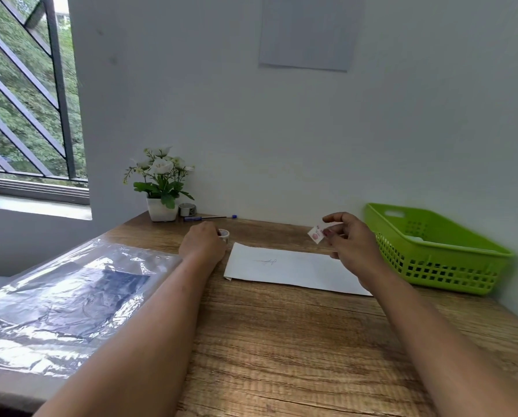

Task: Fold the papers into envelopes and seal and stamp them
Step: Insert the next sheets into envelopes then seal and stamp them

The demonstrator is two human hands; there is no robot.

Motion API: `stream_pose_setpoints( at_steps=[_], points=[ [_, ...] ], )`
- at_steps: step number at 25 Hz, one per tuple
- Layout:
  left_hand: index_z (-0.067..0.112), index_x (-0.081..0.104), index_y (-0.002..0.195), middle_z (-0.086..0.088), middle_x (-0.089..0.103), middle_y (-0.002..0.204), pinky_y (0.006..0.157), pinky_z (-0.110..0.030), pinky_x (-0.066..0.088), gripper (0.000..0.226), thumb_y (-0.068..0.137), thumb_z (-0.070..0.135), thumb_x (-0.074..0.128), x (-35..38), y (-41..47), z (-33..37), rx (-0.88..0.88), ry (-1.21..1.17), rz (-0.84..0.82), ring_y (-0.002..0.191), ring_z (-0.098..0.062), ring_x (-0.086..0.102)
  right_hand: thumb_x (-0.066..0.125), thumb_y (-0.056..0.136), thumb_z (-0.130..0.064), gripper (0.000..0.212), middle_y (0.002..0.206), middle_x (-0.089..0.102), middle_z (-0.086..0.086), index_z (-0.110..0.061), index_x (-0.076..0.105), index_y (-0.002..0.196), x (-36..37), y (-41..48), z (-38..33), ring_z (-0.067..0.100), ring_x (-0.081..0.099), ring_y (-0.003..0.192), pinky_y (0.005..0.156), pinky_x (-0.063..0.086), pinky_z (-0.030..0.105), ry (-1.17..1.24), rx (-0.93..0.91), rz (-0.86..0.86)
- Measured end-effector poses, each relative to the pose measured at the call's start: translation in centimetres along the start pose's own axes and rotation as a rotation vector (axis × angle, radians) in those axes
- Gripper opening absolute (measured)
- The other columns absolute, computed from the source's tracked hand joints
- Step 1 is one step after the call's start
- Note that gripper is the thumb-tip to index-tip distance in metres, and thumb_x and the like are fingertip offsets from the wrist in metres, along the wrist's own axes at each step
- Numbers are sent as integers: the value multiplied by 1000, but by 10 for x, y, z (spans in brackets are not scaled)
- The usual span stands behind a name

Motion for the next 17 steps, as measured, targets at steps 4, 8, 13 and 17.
stream_pose_setpoints(
  at_steps=[4, 8, 13, 17],
  points=[
    [20, 53, 128, -6, 56, 130, 90, -37, 43, 38, 90, 23, 51, 6, -2, 6, -7, 46, -78, 118, -26, 52, 63, 87, -10, 14, 74, 61, -3, -23, 66, 83, -11, 4, 3, 12, 54, 69, 63, 41, 28, 11, 19, 42],
    [23, 55, 124, -2, 61, 122, 93, -39, 40, 33, 94, 35, 48, -8, -16, 39, 180, 92, 35, 114, -23, 54, 64, 87, -9, 14, 73, 60, -4, -22, 69, 89, -14, 3, 2, 9, 52, 64, 60, 38, 26, 11, 16, 37],
    [26, 46, 134, -1, 66, 115, 87, -30, 48, 43, 93, 32, 55, 9, -81, 121, 633, -440, -249, 94, -13, 59, 59, 89, -6, 13, 81, 63, 1, -13, 67, 97, -11, 1, -7, 12, 57, 73, 57, 48, 23, -128, 17, -69],
    [32, 11, 149, -2, 50, 137, 104, -38, 37, 71, 92, 43, 52, 50, -112, 140, 787, -259, -432, 127, -20, 44, 53, 90, -2, 19, 86, 67, -1, -12, 69, 90, -35, 8, 0, 11, 60, 76, 62, 45, 21, -267, 4, -20]
  ],
)
Point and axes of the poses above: each hand's wrist, its own y-axis towards the middle knuckle, its own x-axis out of the palm, z = x × y, the point moved 6 cm from there along y, towards the middle knuckle
